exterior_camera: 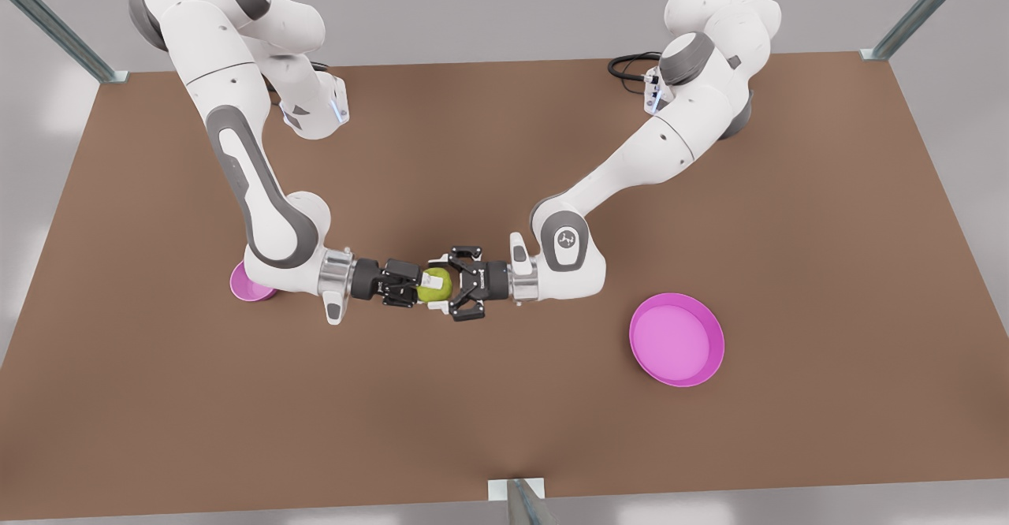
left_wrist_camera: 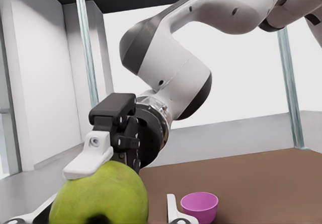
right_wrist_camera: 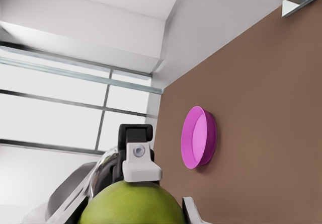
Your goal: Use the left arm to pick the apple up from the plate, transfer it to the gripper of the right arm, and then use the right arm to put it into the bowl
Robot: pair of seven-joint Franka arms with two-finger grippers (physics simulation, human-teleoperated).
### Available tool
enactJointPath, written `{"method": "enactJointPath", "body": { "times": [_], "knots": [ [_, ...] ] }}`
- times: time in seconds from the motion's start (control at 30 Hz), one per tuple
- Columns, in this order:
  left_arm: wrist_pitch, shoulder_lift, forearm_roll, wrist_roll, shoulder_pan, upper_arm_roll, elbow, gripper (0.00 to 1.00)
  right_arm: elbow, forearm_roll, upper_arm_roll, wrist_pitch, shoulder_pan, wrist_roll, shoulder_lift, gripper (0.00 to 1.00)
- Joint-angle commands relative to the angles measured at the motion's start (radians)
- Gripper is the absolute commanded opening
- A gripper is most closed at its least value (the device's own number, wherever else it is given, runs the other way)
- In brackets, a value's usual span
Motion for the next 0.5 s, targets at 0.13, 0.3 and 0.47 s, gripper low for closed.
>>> {"method": "enactJointPath", "body": {
  "times": [0.13,0.3,0.47],
  "knots": [
    [0.012,-0.002,0.013,-0.096,0.01,0.057,-0.008,1.0,-0.001,-0.01,0.001,-0.005,-0.01,-0.014,-0.002,0.57],
    [0.006,-0.291,0.391,-0.907,0.111,0.26,-0.299,0.99,-0.022,-0.042,0.001,-0.056,-0.061,-0.024,-0.01,0.57],
    [-0.63,-0.729,1.304,-2.05,0.234,0.473,-0.424,1.0,-0.027,-0.54,0.001,-0.221,-0.259,0.008,-0.036,0.57]
  ]
}}
